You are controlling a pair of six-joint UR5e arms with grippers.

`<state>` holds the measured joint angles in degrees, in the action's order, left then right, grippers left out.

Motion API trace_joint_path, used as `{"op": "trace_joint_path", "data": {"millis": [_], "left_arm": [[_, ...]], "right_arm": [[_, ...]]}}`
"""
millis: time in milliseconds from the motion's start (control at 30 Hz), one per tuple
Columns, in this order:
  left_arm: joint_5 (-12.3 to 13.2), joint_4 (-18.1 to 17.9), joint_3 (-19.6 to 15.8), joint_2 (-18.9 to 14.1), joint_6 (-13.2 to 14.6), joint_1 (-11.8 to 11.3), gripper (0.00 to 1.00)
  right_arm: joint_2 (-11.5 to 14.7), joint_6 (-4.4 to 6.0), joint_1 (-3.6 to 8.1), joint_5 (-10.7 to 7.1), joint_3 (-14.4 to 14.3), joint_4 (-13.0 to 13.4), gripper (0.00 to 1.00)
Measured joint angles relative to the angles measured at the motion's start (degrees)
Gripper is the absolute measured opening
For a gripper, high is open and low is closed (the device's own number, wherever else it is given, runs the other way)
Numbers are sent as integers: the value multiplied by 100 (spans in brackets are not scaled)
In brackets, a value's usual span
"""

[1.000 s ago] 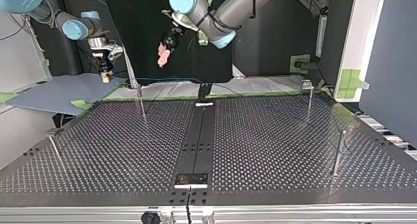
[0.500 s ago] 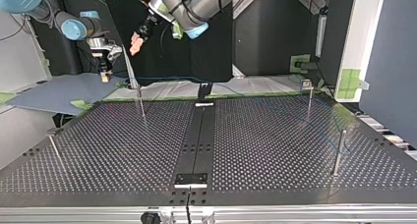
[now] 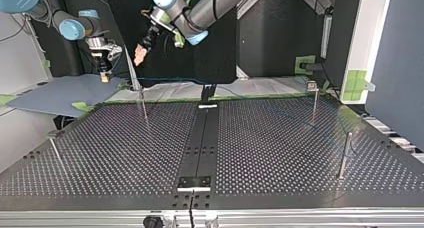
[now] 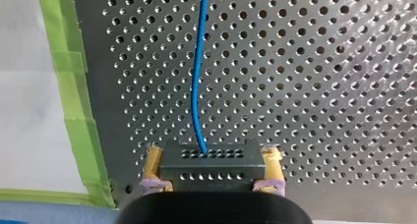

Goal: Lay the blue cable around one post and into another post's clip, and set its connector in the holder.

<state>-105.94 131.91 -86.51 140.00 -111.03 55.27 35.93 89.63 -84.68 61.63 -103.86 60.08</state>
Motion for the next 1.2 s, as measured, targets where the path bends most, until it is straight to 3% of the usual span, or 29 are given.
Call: {"op": "trace_joint_path", "data": {"millis": [167,400,733,1200], "left_arm": [[-13,-127,20,40,23,-264,100],[-4,-94,122,178,32,-596,100],[52,388,657,753,99,-514,100],[-176,352,718,835,115,-649,100]], "right_arm": [[1,-59,23,-3,-2,-41,0],[3,-52,34,-16,-1,-34,0],[7,21,93,-21,0,37,0],[8,49,113,-53,0,84,0]]}}
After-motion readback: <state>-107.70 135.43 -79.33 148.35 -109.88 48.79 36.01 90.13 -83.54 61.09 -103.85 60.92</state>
